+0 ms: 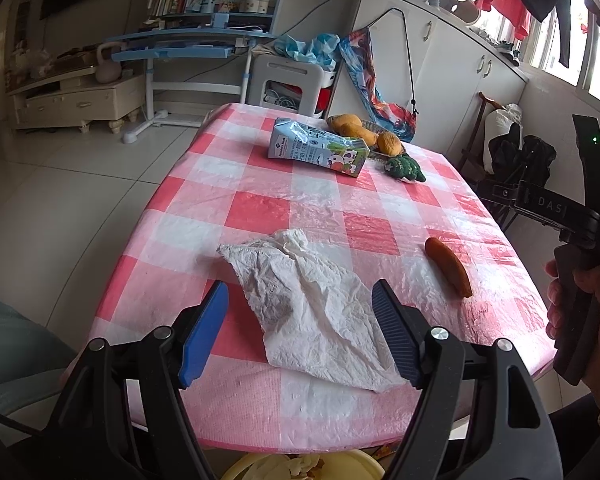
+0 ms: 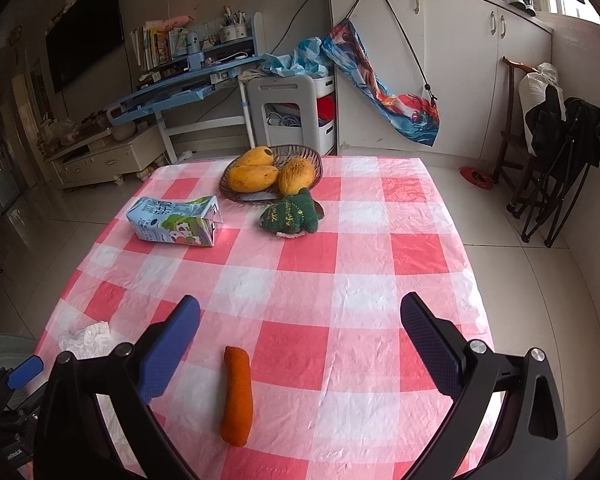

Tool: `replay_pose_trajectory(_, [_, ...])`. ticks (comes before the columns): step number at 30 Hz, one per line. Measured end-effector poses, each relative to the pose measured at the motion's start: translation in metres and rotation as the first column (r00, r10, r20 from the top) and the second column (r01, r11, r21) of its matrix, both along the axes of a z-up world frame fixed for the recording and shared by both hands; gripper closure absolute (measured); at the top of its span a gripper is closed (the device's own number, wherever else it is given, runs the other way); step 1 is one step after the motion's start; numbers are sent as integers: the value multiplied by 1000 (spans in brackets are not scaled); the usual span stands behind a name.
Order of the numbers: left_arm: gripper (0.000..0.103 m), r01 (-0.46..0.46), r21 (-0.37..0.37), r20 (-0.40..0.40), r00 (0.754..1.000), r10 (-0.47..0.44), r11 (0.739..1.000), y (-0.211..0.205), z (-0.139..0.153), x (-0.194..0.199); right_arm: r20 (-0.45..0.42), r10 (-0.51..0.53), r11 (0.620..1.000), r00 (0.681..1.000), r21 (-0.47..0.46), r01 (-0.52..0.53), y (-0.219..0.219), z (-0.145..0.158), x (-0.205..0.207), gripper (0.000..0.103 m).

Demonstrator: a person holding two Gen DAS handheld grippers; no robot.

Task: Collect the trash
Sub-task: 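Lower the right gripper onto the orange peel while the left grasps the white tissue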

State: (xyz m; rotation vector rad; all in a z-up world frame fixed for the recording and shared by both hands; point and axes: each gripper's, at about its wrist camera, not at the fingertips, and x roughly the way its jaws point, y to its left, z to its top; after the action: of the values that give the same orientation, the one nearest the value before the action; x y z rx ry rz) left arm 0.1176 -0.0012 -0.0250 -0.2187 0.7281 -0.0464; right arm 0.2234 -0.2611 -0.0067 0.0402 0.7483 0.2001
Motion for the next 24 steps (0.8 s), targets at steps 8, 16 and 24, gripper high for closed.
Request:
replay_pose_trajectory(8, [32, -3, -18, 10, 1000, 3, 1000, 7, 5, 0, -6, 25, 1000, 1000, 18, -25, 6, 3, -16, 7])
replay_pose_trajectory(16, [30, -28, -130, 0, 1000, 29, 991, 31, 7, 4, -77, 12, 999, 997, 31, -10, -10, -4, -25, 7])
replay_pose_trajectory(24, [29, -2, -27, -41, 999, 1, 1000, 8, -1, 15, -184, 132, 990, 974, 64, -122, 1, -24, -32, 8])
